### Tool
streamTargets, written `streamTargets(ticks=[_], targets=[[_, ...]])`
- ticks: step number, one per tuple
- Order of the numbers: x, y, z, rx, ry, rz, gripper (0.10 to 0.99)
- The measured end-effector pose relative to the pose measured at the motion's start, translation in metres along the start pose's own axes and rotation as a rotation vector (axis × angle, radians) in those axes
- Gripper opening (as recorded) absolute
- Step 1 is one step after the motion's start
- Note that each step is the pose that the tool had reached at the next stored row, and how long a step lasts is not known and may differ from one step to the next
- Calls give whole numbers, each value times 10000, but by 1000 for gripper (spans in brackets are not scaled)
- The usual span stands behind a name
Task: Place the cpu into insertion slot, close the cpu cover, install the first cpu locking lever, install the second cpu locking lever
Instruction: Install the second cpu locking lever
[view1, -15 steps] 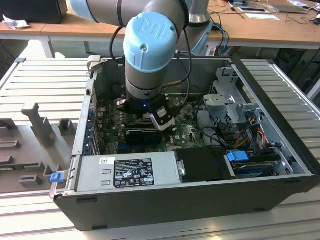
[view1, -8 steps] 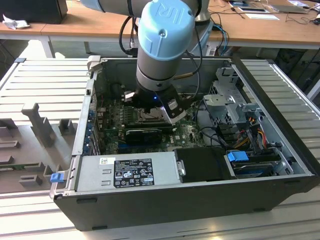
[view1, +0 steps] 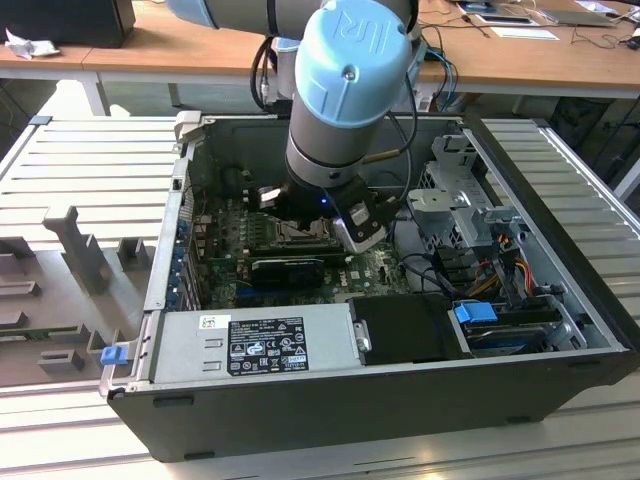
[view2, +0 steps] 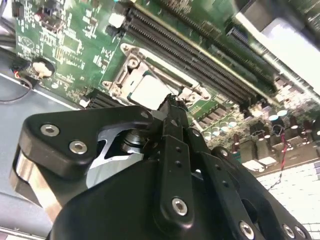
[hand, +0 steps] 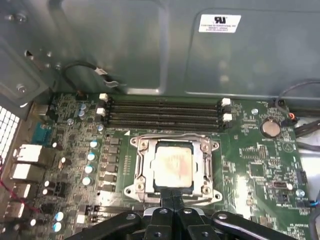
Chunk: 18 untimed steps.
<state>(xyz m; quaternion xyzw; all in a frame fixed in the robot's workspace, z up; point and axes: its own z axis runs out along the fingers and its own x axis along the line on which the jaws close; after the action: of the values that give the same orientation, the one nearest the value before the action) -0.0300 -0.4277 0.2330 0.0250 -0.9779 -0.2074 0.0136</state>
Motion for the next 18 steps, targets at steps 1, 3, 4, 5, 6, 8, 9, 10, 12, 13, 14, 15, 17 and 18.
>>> streamTargets(ticks=[1,3,4,5,6,8,9,10,12,13,14,15,17,18], targets=[[16,-9,-1,0,0,-1,106],[117,-55,19,-1,1,-3,106],[205,-74,57,0,1,-3,106],[262,-84,88,0,0,-1,106],[283,-91,107,0,1,-1,106],[292,-110,154,0,1,-2,106],[292,-120,175,-1,1,-3,106],[291,-126,188,-3,0,-1,106],[291,-134,207,-14,1,-2,106],[291,-138,215,-33,2,-2,106],[291,-139,217,-42,1,-2,106],[291,-139,218,-44,2,-2,106],[290,-139,219,-51,0,-3,106],[290,-139,218,-51,1,-3,106]])
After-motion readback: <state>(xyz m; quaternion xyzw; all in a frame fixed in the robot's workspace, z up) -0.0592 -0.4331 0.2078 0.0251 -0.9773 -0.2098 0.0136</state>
